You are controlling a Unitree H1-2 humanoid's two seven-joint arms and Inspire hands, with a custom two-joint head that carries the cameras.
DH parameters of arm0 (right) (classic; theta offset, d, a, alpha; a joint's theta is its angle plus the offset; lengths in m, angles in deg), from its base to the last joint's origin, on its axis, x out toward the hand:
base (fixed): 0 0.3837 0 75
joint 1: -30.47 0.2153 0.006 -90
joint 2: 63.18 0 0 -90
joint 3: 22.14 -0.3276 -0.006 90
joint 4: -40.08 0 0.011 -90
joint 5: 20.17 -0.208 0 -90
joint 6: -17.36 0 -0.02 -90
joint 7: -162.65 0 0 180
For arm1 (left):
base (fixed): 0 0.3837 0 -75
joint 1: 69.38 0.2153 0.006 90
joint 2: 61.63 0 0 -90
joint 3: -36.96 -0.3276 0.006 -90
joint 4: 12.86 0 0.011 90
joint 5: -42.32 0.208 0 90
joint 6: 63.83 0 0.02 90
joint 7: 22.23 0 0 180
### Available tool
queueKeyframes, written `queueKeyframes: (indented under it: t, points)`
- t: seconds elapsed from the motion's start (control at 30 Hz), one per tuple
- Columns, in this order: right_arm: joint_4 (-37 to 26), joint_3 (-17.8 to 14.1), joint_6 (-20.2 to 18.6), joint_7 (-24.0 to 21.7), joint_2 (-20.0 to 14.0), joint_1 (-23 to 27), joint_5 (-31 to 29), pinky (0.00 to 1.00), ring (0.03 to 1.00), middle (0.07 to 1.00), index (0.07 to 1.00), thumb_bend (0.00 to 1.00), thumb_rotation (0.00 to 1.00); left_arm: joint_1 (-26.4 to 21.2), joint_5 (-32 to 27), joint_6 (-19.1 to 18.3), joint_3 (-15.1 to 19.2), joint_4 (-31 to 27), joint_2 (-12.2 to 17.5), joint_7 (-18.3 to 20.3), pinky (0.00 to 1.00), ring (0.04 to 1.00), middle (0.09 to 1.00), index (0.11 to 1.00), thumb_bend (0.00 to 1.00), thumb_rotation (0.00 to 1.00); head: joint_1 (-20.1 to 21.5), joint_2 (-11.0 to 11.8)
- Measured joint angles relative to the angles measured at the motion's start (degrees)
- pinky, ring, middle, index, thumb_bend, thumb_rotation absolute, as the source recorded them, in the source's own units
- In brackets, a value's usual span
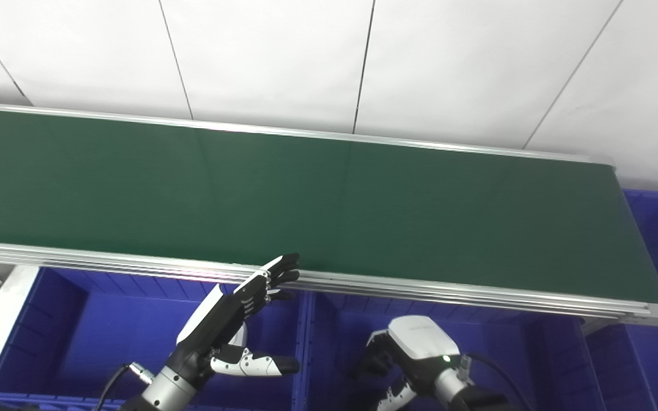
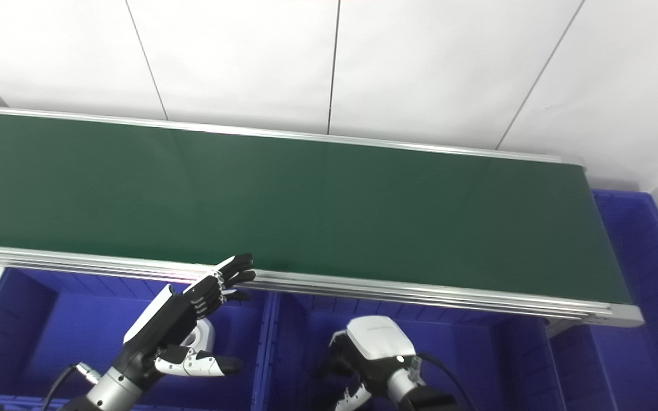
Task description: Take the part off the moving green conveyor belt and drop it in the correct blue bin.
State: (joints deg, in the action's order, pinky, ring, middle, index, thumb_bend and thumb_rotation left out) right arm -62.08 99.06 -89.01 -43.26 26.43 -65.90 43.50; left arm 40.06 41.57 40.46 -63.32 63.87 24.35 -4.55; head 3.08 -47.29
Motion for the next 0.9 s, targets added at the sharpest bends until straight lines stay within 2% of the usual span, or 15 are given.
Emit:
queueKeyframes:
  t: [0.1, 0.17, 0.23, 0.37, 0.4, 0.53, 0.63, 0.9]
  points:
    - [-5.45, -2.70, -0.13, 3.08, 1.78, -3.11, -0.66, 0.91, 0.972, 0.988, 0.945, 0.64, 0.32, 0.20, 0.06, -0.11, 0.01, -0.14, 0.01, -0.02, 0.81, 0.907, 0.937, 0.919, 0.74, 0.35, -0.79, 0.35]
    - [-9.11, -5.22, -0.13, 4.91, 3.72, -4.95, -2.63, 0.92, 0.970, 0.986, 0.946, 0.64, 0.31, 0.25, 0.06, -0.13, 0.01, -0.30, 0.00, -0.02, 0.81, 0.908, 0.938, 0.920, 0.74, 0.34, -0.88, 0.44]
    - [-12.44, -6.98, -0.08, 6.33, 4.83, -6.72, -5.91, 0.91, 0.948, 0.966, 0.942, 0.64, 0.35, 0.29, 0.04, -0.13, -0.01, -0.52, 0.05, -0.02, 0.82, 0.912, 0.941, 0.923, 0.73, 0.34, -1.14, 0.61]
    - [-18.01, -11.12, 0.92, 9.08, 5.43, -11.79, -16.08, 0.82, 0.912, 0.936, 0.922, 0.65, 0.36, 1.02, -0.01, -0.12, 0.16, -0.78, 0.13, -0.02, 0.83, 0.912, 0.941, 0.923, 0.73, 0.33, -2.37, 1.40]
    - [-18.37, -12.21, 1.52, 9.89, 5.57, -13.17, -19.84, 0.82, 0.911, 0.936, 0.923, 0.65, 0.36, 1.45, 0.00, -0.12, 0.17, -0.78, 0.15, -0.02, 0.83, 0.912, 0.941, 0.923, 0.74, 0.33, -2.37, 1.41]
    - [-18.47, -13.65, 3.46, 11.91, 6.03, -16.70, -28.55, 0.80, 0.890, 0.924, 0.917, 0.63, 0.34, 1.85, 0.02, -0.17, 0.28, -0.86, 0.16, -0.02, 0.83, 0.912, 0.940, 0.920, 0.74, 0.33, -3.25, 2.20]
    - [-18.35, -13.67, 4.44, 13.32, 6.83, -18.72, -31.68, 0.79, 0.880, 0.918, 0.919, 0.64, 0.28, 1.87, 0.02, -0.17, 0.49, -1.05, 0.14, -0.04, 0.83, 0.916, 0.943, 0.922, 0.74, 0.33, -3.87, 3.07]
    - [-13.74, -14.05, 6.58, 15.88, 8.96, -19.48, -39.63, 0.80, 0.880, 0.914, 0.927, 0.66, 0.29, 2.33, 0.03, -0.11, 1.71, -0.88, 0.01, -0.94, 0.83, 0.915, 0.943, 0.925, 0.73, 0.34, -3.69, 4.39]
